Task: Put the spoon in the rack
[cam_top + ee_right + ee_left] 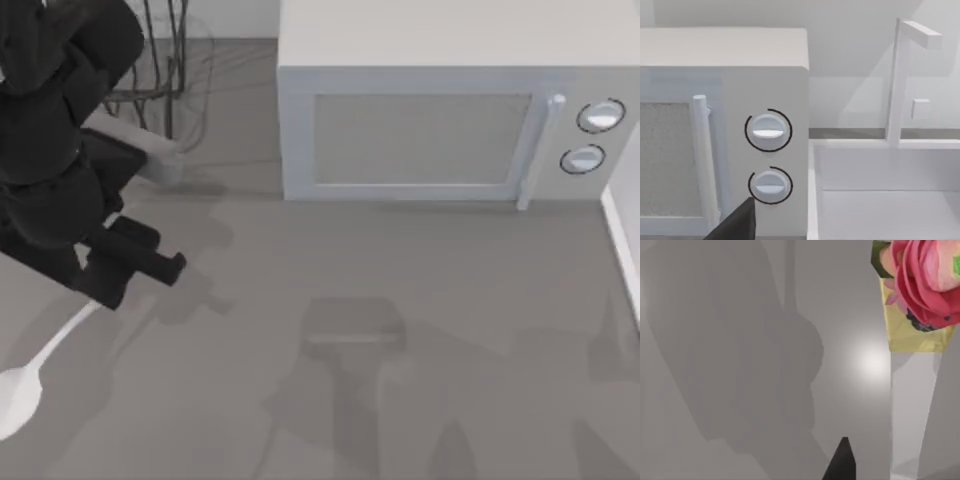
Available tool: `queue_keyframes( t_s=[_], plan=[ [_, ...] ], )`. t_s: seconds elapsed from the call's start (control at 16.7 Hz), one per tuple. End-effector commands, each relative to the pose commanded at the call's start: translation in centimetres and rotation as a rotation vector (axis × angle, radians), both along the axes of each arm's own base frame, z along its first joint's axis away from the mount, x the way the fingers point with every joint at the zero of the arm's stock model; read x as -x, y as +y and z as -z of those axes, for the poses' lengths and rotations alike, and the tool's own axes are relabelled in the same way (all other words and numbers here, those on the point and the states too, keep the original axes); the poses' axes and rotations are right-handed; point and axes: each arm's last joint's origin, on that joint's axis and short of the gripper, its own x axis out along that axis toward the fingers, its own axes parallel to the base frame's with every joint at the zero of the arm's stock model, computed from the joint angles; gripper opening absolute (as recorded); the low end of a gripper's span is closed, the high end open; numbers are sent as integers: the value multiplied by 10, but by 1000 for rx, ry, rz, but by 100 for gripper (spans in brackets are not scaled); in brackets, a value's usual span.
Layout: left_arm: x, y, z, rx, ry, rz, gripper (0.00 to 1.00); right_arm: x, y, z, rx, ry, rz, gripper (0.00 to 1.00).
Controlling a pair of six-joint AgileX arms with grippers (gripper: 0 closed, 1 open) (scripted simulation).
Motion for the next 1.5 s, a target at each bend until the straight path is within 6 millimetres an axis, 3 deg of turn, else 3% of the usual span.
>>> queue_keyframes(
  t_s=[0.24, 0.78, 1.02, 1.26, 1.5],
  plan=[
    [13, 6, -43, 15, -37, -2, 0, 0, 0, 0, 0, 0, 0, 100],
    [12, 15, -50, 58, -115, -39, 0, 0, 0, 0, 0, 0, 0, 100],
    [11, 41, -66, 176, -359, -155, 0, 0, 0, 0, 0, 0, 0, 100],
    [13, 76, -88, 303, -716, -285, 0, 0, 0, 0, 0, 0, 0, 100],
    [32, 110, -117, 388, -1121, -367, 0, 0, 0, 0, 0, 0, 0, 100]
  ],
)
